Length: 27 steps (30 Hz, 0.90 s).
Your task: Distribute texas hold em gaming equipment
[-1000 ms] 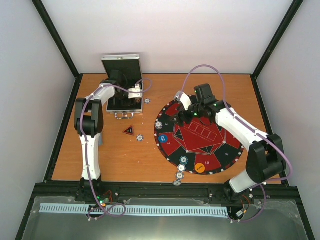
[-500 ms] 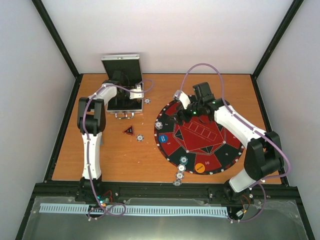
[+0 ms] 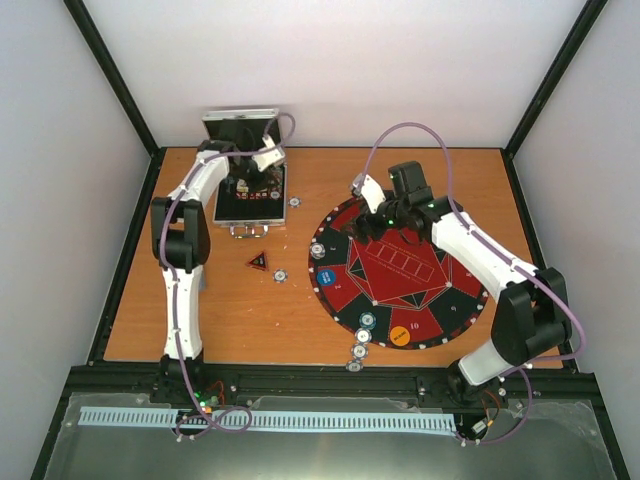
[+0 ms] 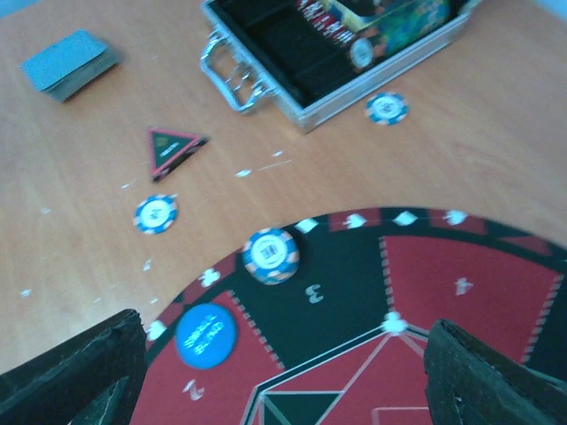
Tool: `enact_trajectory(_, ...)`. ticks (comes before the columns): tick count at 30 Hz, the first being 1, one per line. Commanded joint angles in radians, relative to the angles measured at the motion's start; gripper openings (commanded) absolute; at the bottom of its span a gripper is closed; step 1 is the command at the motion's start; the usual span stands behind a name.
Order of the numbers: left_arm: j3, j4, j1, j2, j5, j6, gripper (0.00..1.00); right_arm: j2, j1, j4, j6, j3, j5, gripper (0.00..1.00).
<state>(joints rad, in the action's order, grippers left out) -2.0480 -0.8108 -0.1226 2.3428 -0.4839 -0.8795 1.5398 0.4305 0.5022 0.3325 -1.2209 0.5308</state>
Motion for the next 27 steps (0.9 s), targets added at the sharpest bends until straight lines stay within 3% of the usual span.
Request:
enact_trajectory(1,-0.106,-0.074,0.001,-0.12,-0.096,0.399,0.01,-0.038,0.006,-0.159,-0.022,-0.034,-0.145,0.84)
enact_trajectory(9,-0.093,-0.128,0.001,-0.221,-0.334,0.796,0.01,0.098,0.113,-0.582,0.028,-0.081,-0.114,0.84)
enact_trajectory(14,-0.069,-0.15,0.0,-0.26,-0.469,0.902,0.01,0.246,0.128,-0.648,0.032,-0.227,-0.085,0.84)
enact_trajectory(20,-0.056,-0.154,0.0,-0.266,-0.566,0.965,0.01,0.336,0.129,-0.736,0.172,-0.276,-0.059,0.83)
enact_trajectory(27,-0.055,-0.137,-0.002,-0.267,-0.582,0.986,0.01,0.419,0.129,-0.664,0.26,-0.367,-0.045,0.67)
